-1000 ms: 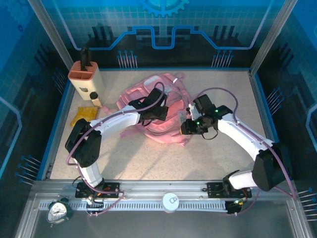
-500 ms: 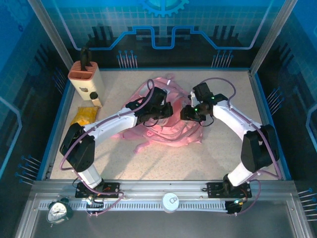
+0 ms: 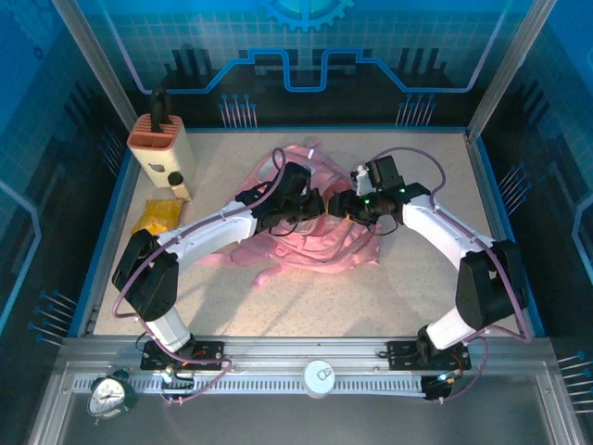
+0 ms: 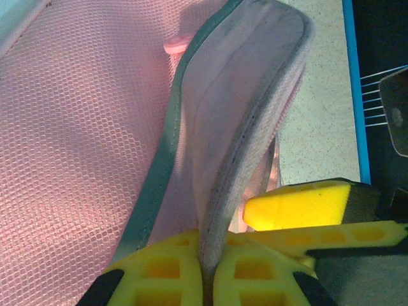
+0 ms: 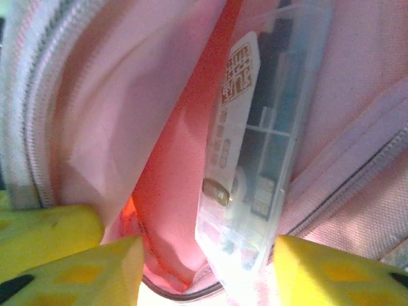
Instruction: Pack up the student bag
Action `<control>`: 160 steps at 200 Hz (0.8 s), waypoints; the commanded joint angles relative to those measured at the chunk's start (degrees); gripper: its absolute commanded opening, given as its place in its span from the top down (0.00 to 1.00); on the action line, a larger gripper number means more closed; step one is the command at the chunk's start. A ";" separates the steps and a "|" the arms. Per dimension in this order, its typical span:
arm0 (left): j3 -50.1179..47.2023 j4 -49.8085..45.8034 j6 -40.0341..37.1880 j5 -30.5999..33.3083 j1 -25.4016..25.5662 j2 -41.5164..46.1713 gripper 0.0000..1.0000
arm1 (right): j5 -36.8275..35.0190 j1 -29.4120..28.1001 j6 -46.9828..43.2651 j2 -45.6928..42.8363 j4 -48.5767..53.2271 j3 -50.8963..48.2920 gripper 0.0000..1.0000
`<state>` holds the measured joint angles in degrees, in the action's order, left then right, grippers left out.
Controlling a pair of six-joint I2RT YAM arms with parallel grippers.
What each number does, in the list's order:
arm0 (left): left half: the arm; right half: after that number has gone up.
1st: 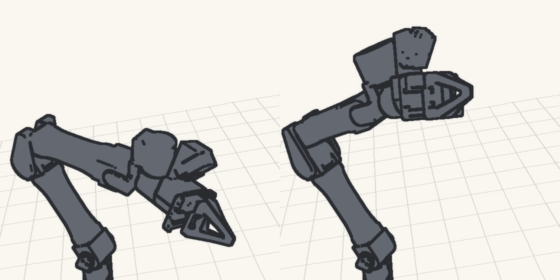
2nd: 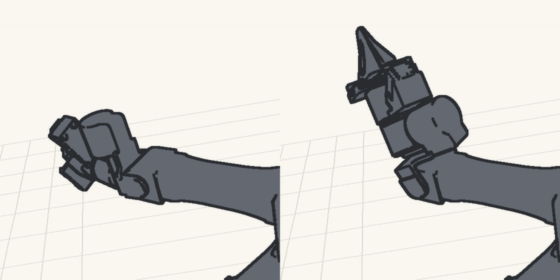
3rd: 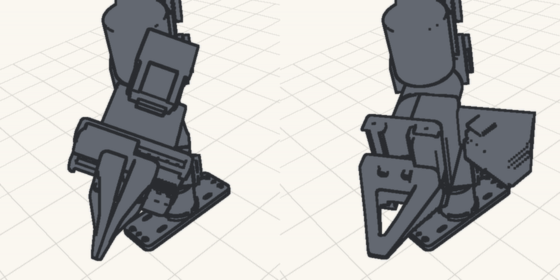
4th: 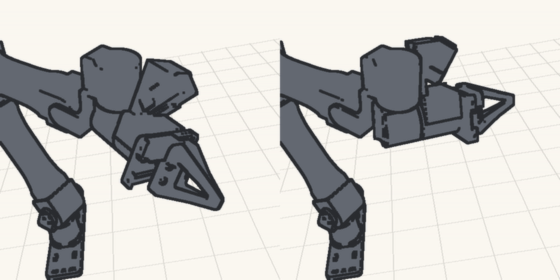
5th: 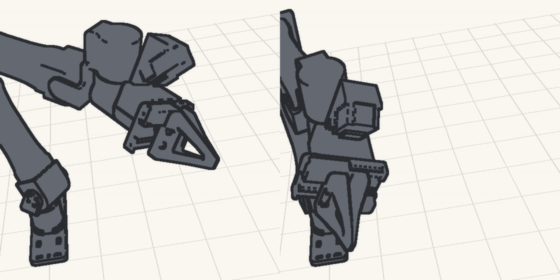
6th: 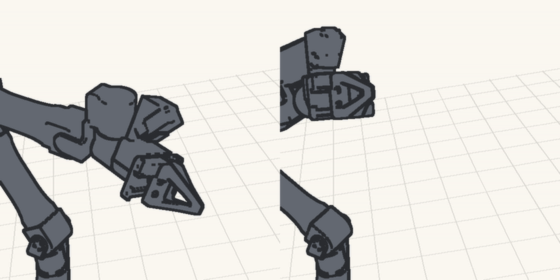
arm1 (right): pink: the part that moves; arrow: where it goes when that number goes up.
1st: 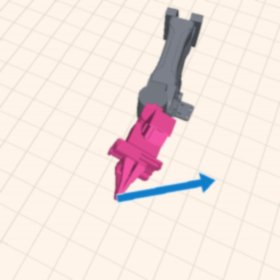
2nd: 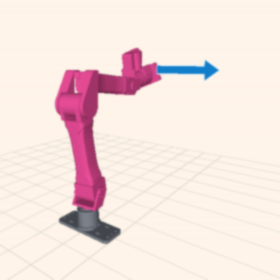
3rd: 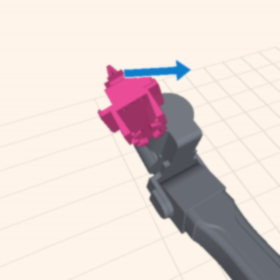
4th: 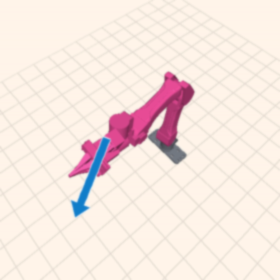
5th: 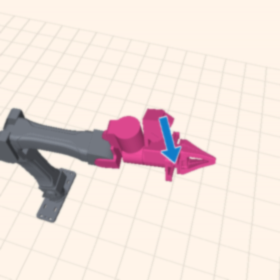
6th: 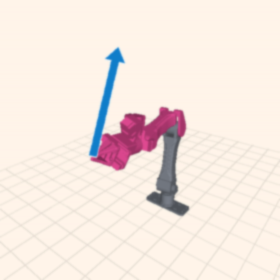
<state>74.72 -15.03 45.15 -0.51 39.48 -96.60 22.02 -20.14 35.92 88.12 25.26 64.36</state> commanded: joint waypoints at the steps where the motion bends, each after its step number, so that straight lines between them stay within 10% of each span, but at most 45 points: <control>1: -0.06 5.62 1.26 -4.04 0.47 0.61 1.00 | 3.51 1.52 1.51 -0.44 -3.95 -1.96 0.51; 74: -1.02 6.77 2.27 -3.73 0.46 0.88 1.00 | 5.63 -1.66 3.63 8.78 -9.07 2.58 0.73; 130: -2.56 6.19 2.41 -4.29 -0.01 1.17 1.00 | 6.73 -0.29 3.30 2.77 -13.89 -3.41 0.67; 160: -3.90 6.52 3.16 -6.22 -0.03 2.71 0.84 | 2.22 1.49 -0.83 -3.32 -9.09 -6.97 0.65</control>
<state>71.92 -11.77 46.59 -2.24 39.16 -96.57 26.35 -20.10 38.92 90.78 14.37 59.40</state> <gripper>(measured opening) 0.101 0.331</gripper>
